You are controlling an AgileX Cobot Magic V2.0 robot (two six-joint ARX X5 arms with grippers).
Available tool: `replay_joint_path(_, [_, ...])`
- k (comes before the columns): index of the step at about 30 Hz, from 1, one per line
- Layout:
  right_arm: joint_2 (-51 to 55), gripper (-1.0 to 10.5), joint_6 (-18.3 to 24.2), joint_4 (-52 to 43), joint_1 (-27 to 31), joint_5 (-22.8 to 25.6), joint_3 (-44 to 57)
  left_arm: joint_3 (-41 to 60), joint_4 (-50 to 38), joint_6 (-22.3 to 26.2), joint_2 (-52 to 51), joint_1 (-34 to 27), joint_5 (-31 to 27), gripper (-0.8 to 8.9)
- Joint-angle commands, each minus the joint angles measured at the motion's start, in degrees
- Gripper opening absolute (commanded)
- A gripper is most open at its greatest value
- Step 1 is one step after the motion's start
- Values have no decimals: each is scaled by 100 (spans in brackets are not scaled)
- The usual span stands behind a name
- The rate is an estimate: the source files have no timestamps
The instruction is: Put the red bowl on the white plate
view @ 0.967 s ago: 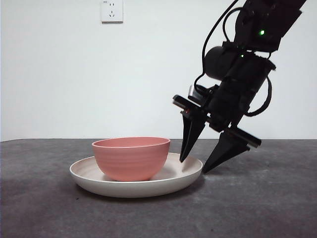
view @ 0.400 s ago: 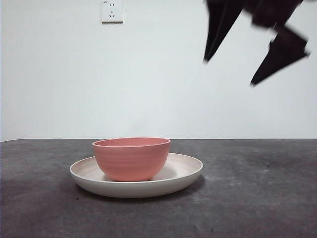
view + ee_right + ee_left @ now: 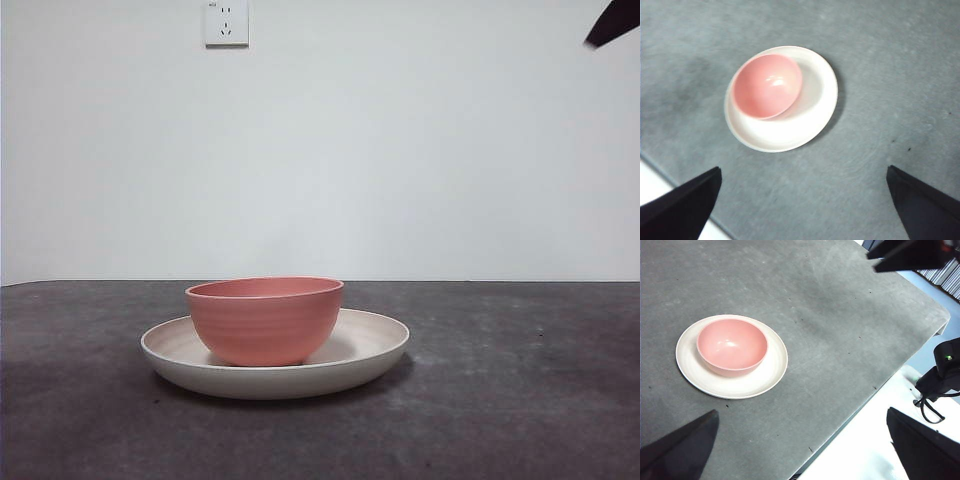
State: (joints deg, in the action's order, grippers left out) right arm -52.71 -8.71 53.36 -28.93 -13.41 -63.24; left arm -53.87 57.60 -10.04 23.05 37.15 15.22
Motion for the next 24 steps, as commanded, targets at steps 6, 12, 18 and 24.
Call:
replay_joint_path(6, [1593, 589, -214, -2, -293, 2, 796, -50, -35, -4, 7, 26, 31, 559])
replay_joint_path(12, [2398, 589, -330, 90, -299, -28, 1316, -50, -42, -2, 7, 26, 28, 557])
replay_joint_path(18, [2562, 520, -328, 116, -299, -81, 1370, -50, -42, -4, 7, 26, 28, 373])
replay_joint_path(24, [2551, 19, -323, 70, -299, -177, 1370, -50, -44, 7, 7, 26, 26, 18])
